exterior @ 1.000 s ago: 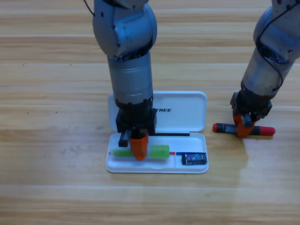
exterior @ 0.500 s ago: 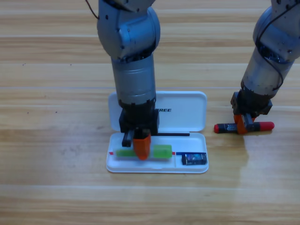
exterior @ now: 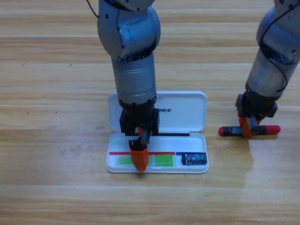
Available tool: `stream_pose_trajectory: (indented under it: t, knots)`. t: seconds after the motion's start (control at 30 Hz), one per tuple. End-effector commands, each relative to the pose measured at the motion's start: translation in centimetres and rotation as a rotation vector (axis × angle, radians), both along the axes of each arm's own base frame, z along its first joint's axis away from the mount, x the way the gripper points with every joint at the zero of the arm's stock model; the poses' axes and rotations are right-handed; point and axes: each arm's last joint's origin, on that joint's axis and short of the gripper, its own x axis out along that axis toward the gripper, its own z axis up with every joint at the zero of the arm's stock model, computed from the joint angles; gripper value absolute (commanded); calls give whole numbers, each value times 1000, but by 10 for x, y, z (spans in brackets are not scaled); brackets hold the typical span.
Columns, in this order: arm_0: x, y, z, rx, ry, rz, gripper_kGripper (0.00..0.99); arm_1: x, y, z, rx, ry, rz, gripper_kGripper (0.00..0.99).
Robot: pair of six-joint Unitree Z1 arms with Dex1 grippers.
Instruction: Clean up eraser and pencils
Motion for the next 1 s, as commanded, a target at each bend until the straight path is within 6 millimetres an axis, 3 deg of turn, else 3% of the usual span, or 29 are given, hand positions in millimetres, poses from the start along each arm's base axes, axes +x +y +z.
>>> stream_pose_trajectory:
  t: [0.03,0.13,0.23,0.37,0.47,0.6,0.7,0.83,1.0]
  knots:
    - [-7,-7,-23,49,53,-12,990,-30,-19,45,0,10,2,0]
    - [-15,2,2,35,25,-16,990,-57,-19,74,23,19,30,0]
    - [-35,31,58,-18,-52,-17,990,-80,-12,93,39,28,44,0]
    - [-67,100,132,-92,-193,8,990,-98,17,92,43,57,75,0]
    - [-83,157,161,-132,-262,62,990,-91,49,78,39,67,79,0]
    - [-83,210,170,-134,-304,153,990,-72,98,44,26,81,97,0]
    - [-82,232,161,-125,-301,185,990,-63,126,28,35,72,99,0]
    - [-82,240,145,-108,-280,200,990,-64,150,20,54,59,115,0]
    - [-84,240,128,-105,-252,198,990,-61,166,9,64,54,117,0]
